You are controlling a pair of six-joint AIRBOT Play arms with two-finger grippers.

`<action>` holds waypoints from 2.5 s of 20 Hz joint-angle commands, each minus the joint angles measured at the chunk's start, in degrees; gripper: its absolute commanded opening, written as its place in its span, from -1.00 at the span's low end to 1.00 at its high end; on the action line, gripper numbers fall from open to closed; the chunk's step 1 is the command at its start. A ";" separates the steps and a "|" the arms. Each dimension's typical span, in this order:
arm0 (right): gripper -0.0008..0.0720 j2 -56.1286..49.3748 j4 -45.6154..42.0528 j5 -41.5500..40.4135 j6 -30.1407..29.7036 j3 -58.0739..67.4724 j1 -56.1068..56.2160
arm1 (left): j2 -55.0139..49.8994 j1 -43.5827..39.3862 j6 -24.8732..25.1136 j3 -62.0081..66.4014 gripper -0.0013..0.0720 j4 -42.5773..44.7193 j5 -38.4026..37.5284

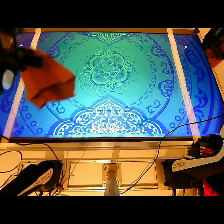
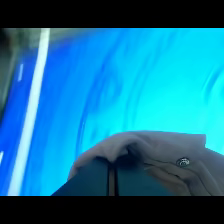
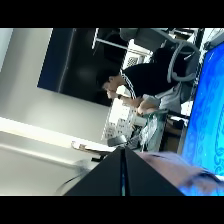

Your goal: Fold the clothes and pants, and hang the long-sleeved shirts on hangers.

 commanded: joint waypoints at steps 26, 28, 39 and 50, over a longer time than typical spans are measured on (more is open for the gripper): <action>-0.93 -2.10 -35.67 6.64 -4.85 -3.80 2.45 | -14.43 -27.41 6.05 2.19 -0.94 1.92 -51.78; -0.93 -2.10 -38.91 7.48 -7.48 -4.92 5.60 | -10.67 -24.74 5.14 2.16 -0.94 2.27 -48.26; -0.95 -0.92 -40.98 5.77 -15.08 -31.93 24.81 | -2.19 13.25 16.39 -17.42 -0.95 -39.30 -33.35; -0.55 1.36 -14.08 -29.51 -22.32 -68.54 50.38 | -2.97 34.69 30.99 -26.23 -0.94 -66.25 -28.50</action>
